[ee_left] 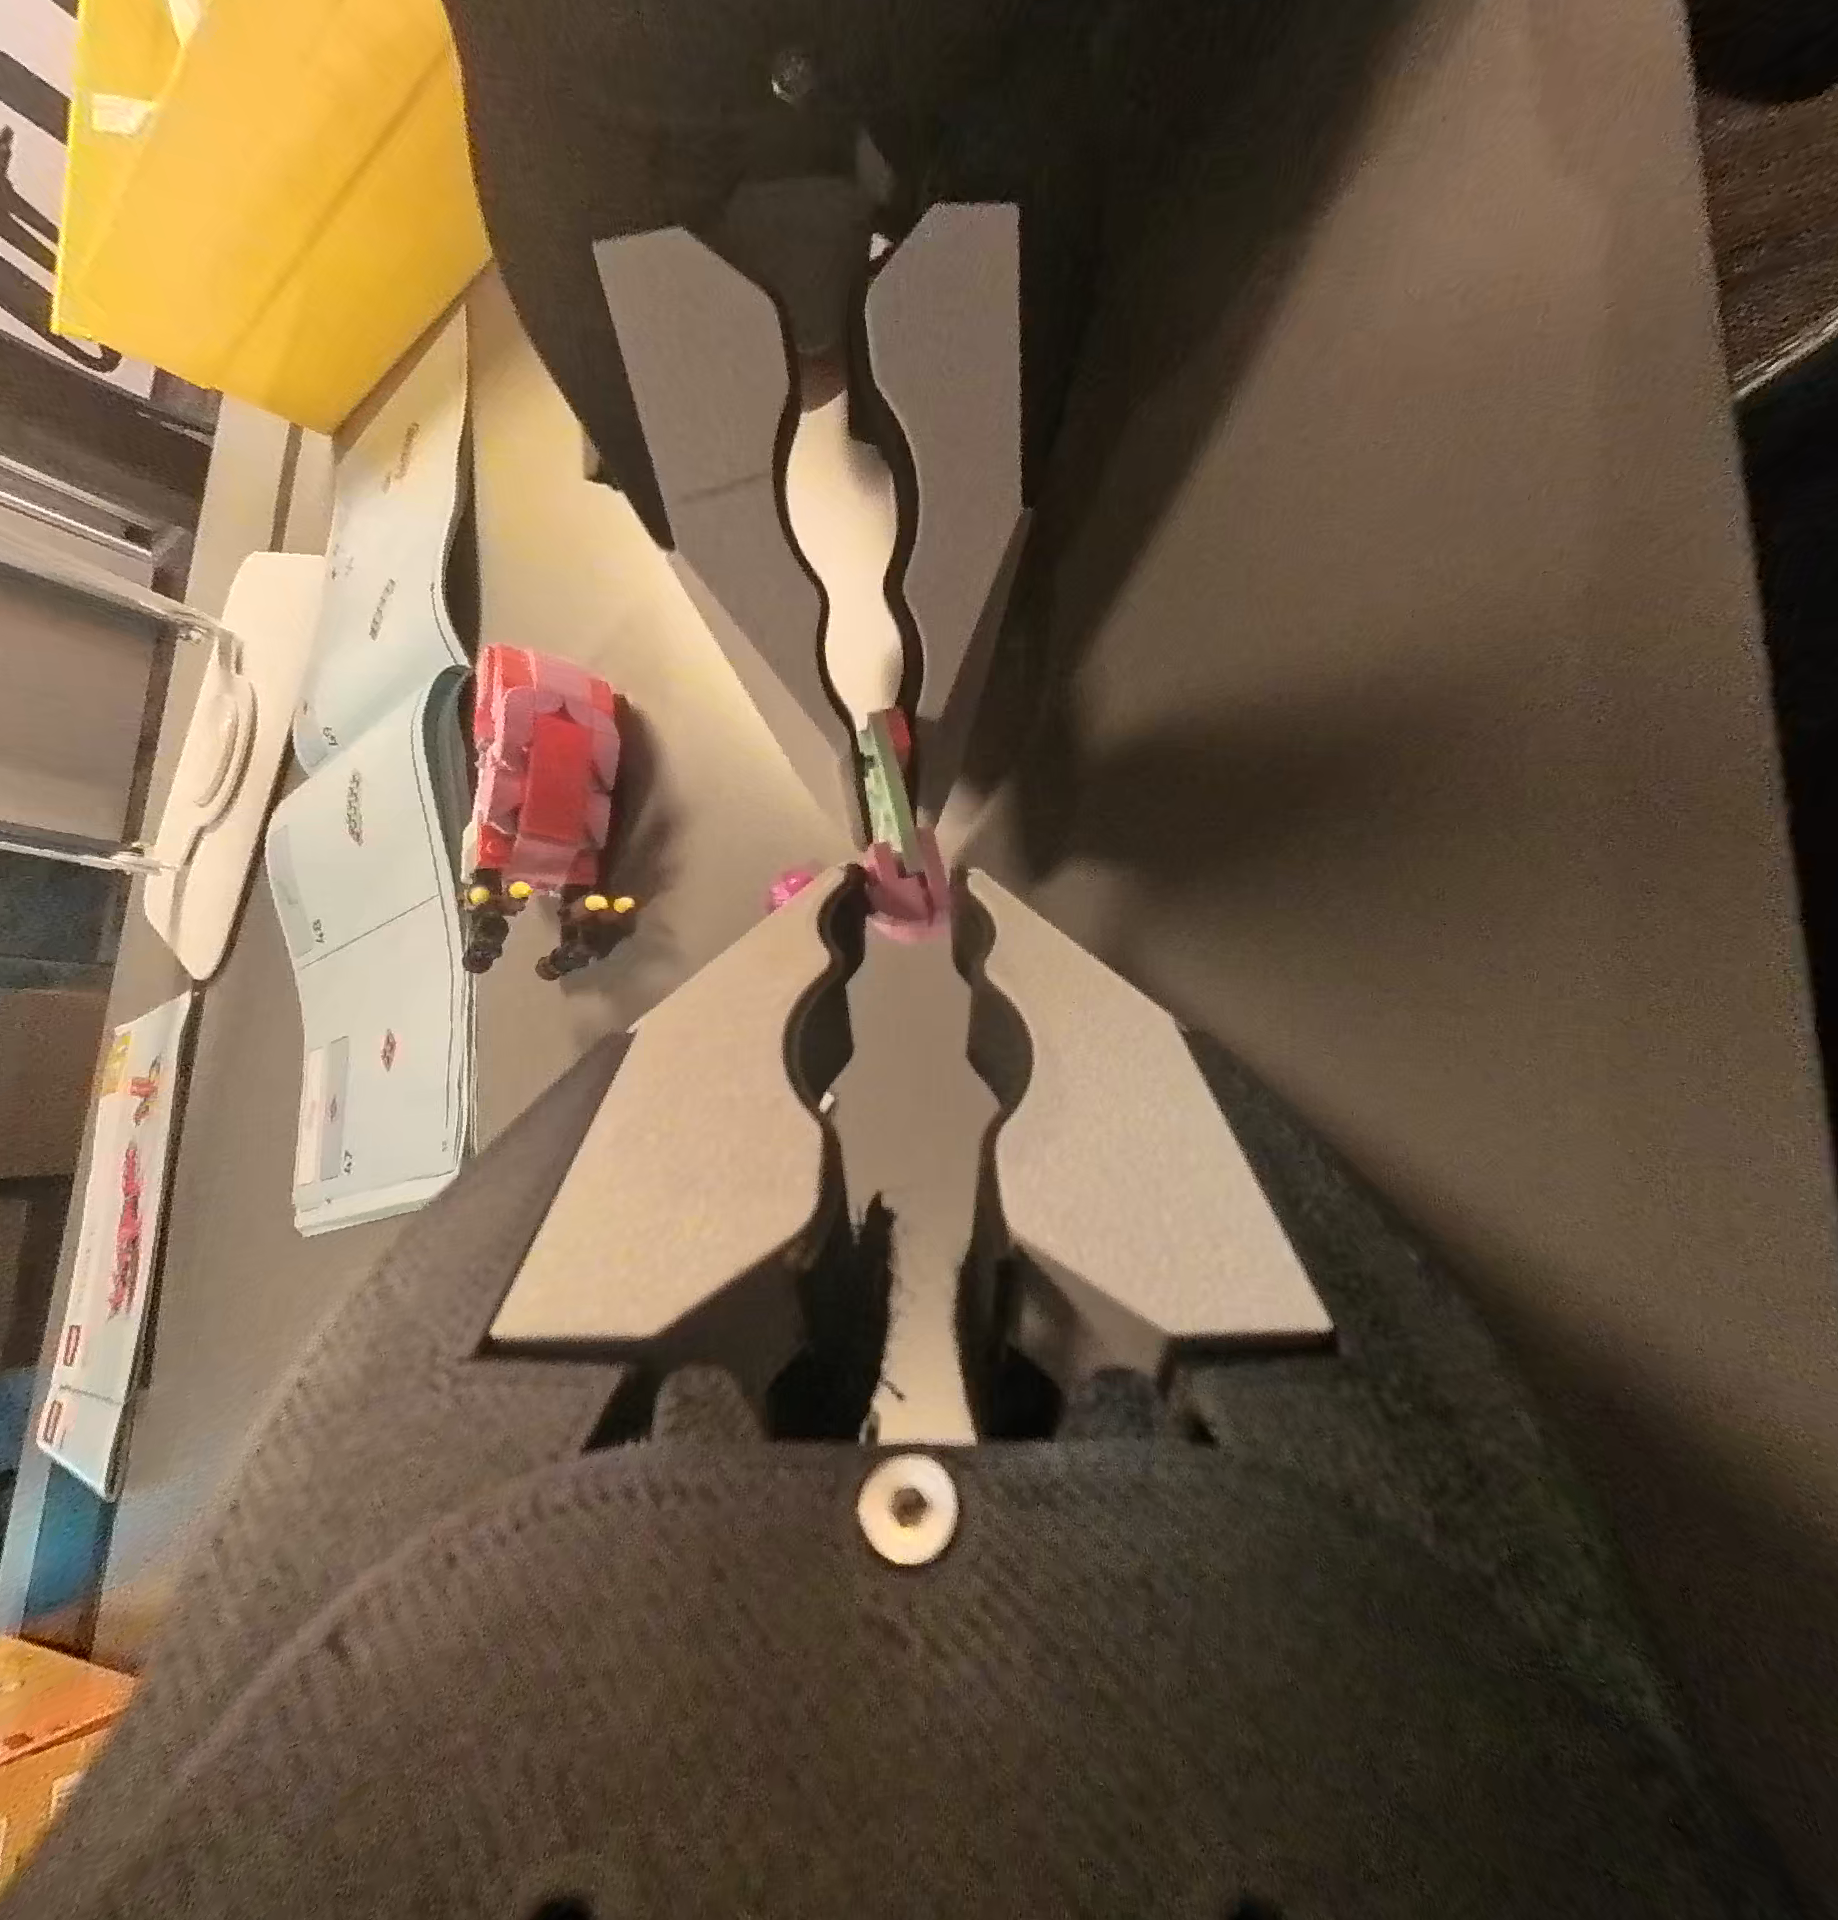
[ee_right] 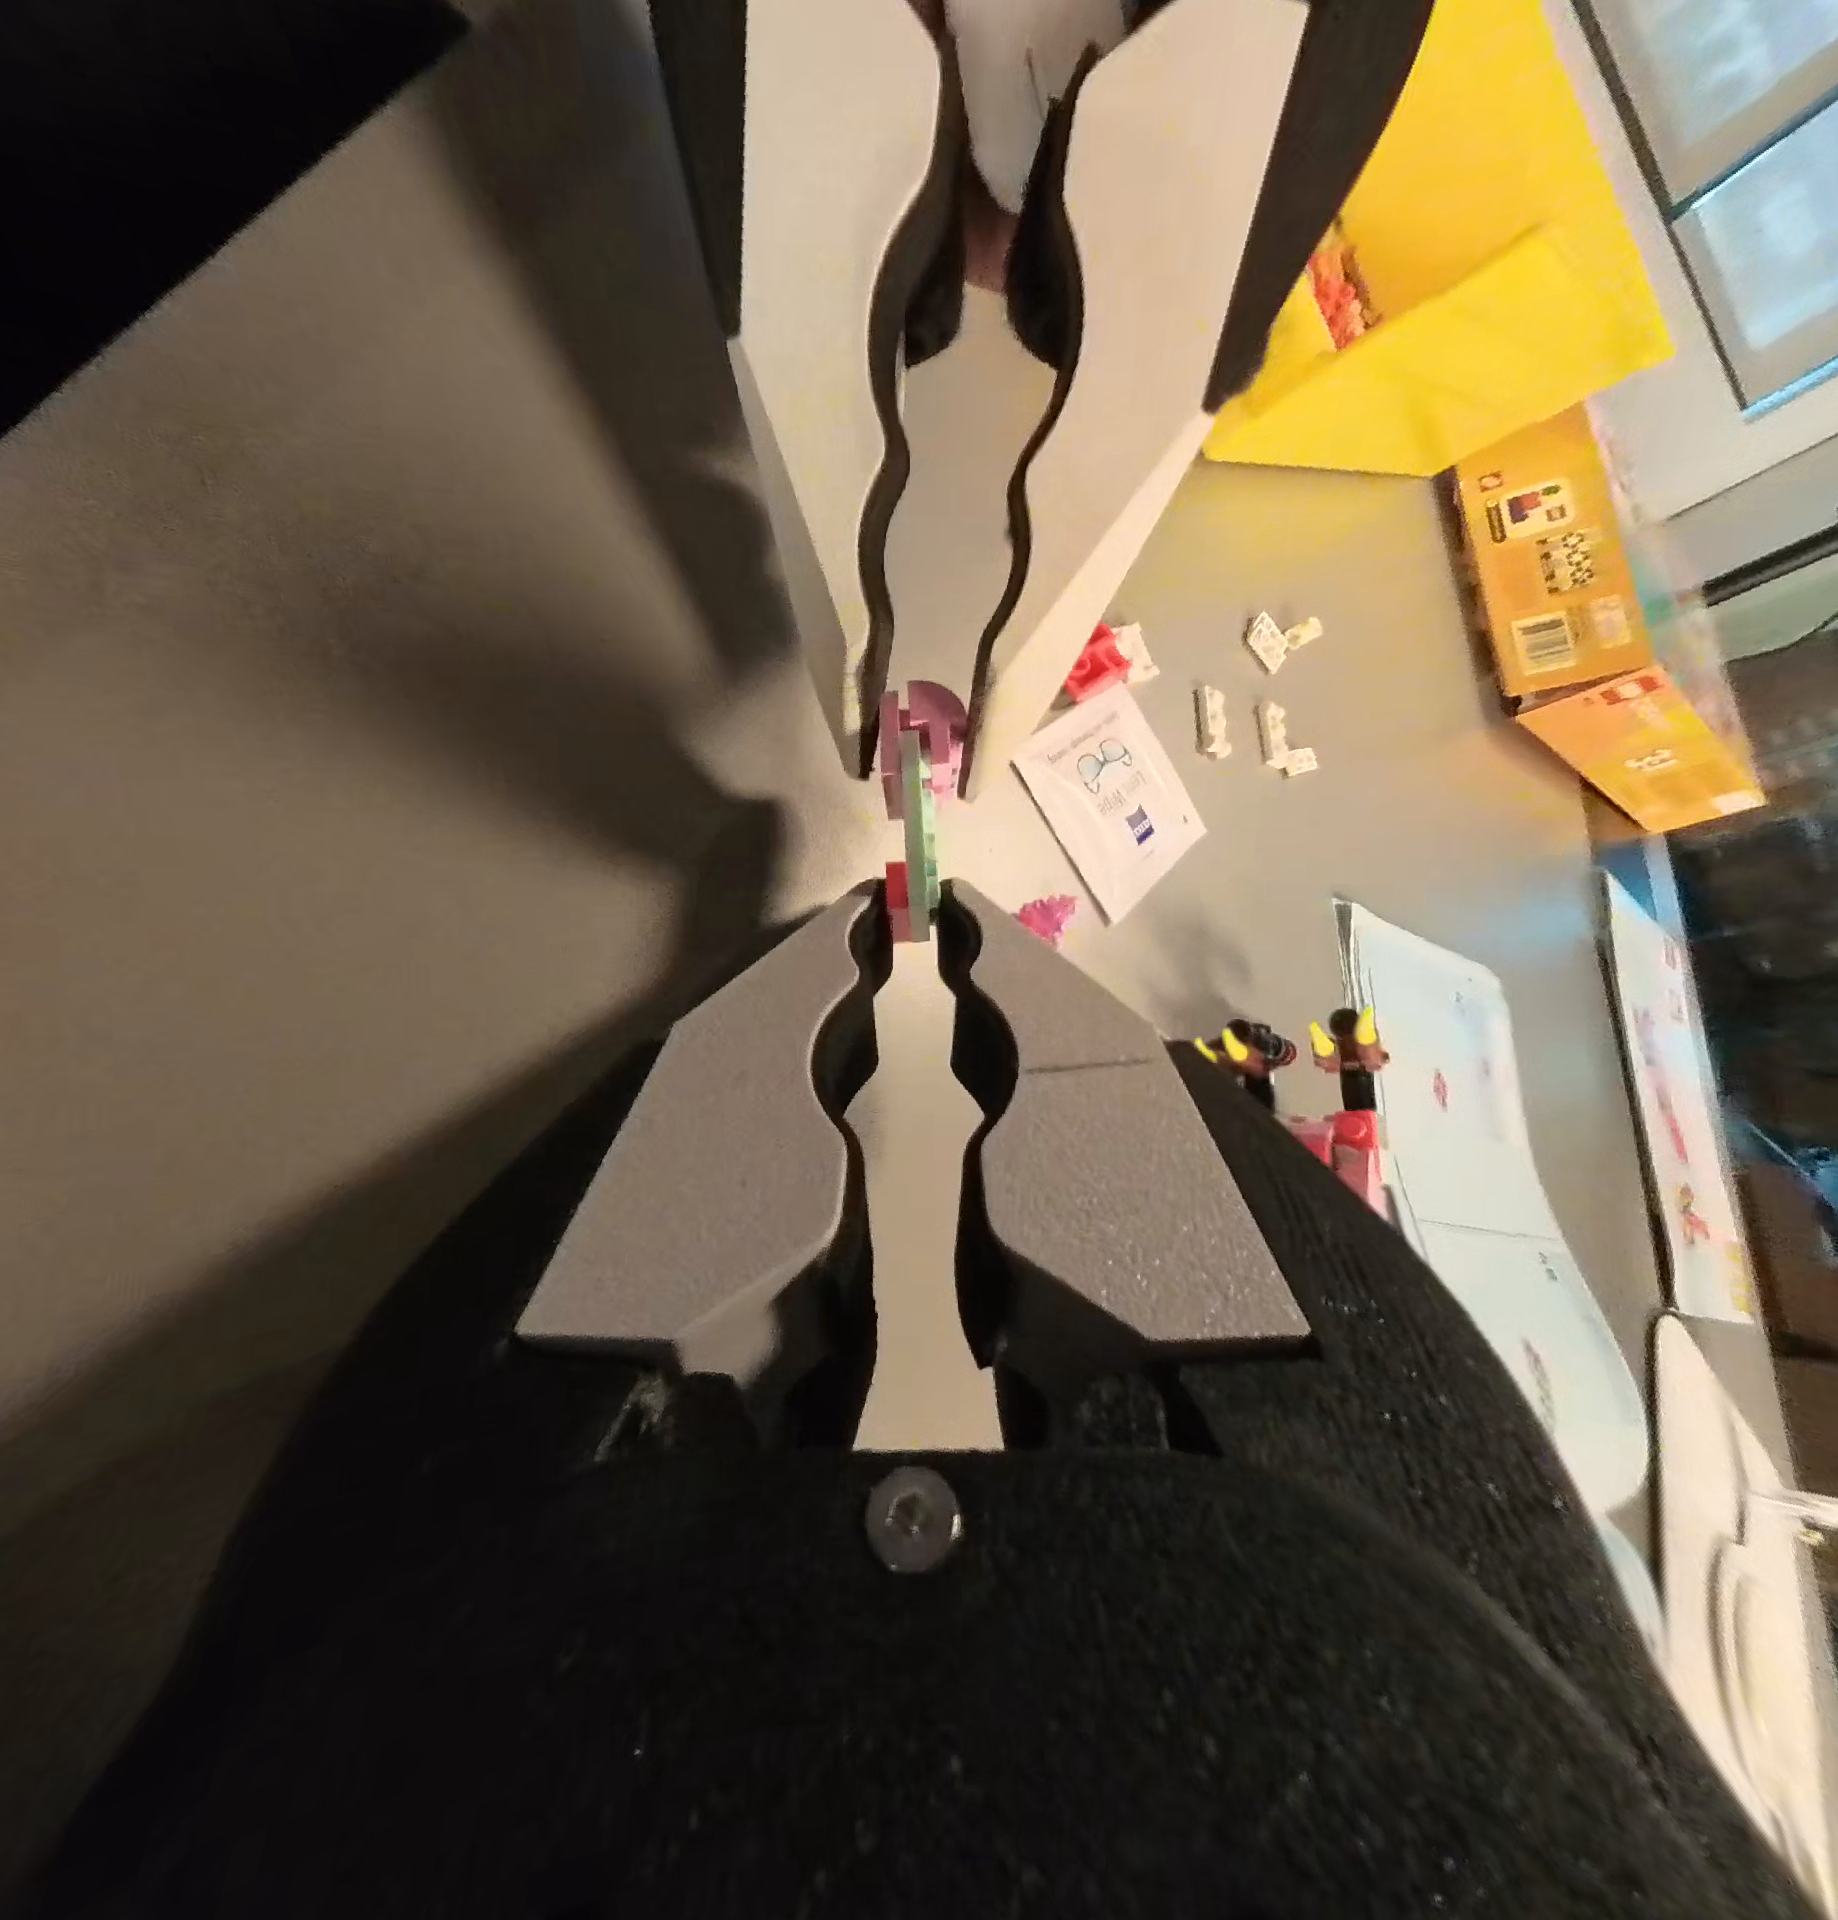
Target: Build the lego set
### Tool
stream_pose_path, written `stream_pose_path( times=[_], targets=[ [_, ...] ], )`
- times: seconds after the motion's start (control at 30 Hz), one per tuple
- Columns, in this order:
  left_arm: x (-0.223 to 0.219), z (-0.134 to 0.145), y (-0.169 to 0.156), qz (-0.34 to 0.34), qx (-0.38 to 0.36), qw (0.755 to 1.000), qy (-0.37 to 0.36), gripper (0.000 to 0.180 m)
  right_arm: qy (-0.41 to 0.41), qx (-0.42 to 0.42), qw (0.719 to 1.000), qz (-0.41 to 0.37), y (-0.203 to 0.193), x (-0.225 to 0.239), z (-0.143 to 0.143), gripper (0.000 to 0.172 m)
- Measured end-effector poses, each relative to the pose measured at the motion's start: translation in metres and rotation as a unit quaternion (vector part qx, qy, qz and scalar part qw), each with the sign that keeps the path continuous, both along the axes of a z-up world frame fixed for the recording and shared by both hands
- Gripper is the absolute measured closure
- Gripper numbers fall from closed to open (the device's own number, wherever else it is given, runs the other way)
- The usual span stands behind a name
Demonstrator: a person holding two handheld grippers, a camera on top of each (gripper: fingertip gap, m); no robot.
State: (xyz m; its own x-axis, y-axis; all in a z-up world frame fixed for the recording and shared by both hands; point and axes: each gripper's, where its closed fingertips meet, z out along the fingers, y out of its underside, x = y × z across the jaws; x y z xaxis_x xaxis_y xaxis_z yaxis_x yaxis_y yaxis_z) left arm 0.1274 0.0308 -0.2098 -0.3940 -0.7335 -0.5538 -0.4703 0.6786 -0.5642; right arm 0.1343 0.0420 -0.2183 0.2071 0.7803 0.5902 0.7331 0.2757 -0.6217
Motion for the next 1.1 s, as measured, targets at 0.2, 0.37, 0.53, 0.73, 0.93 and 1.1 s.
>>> stream_pose_path(
  times=[0.2,0.37,0.53,0.73,0.93,1.1],
  targets=[
    [0.002,-0.004,0.005,0.024,0.017,1.0,-0.007,0.166,-0.005,-0.003,1.0,-0.009,0.002,0.003,-0.001,0.166],
    [0.005,-0.002,0.011,0.056,0.046,0.997,-0.034,0.166,-0.001,-0.001,1.0,-0.018,0.005,0.005,0.001,0.166],
    [0.005,-0.004,0.011,0.052,0.07,0.996,-0.02,0.167,-0.021,0.017,0.999,-0.018,0.005,0.005,-0.001,0.166],
    [0.004,-0.009,0.011,0.017,0.111,0.994,0.014,0.165,-0.045,0.037,0.998,-0.012,0.004,0.005,-0.003,0.166],
    [0.006,-0.005,0.015,0.052,0.031,0.998,0.01,0.166,-0.01,0.006,1.0,-0.024,0.006,0.006,0.0,0.166],
    [0.009,0.0,0.006,0.062,-0.074,0.995,0.016,0.167,0.066,-0.063,0.996,-0.016,0.001,0.002,0.007,0.143]
  ],
)
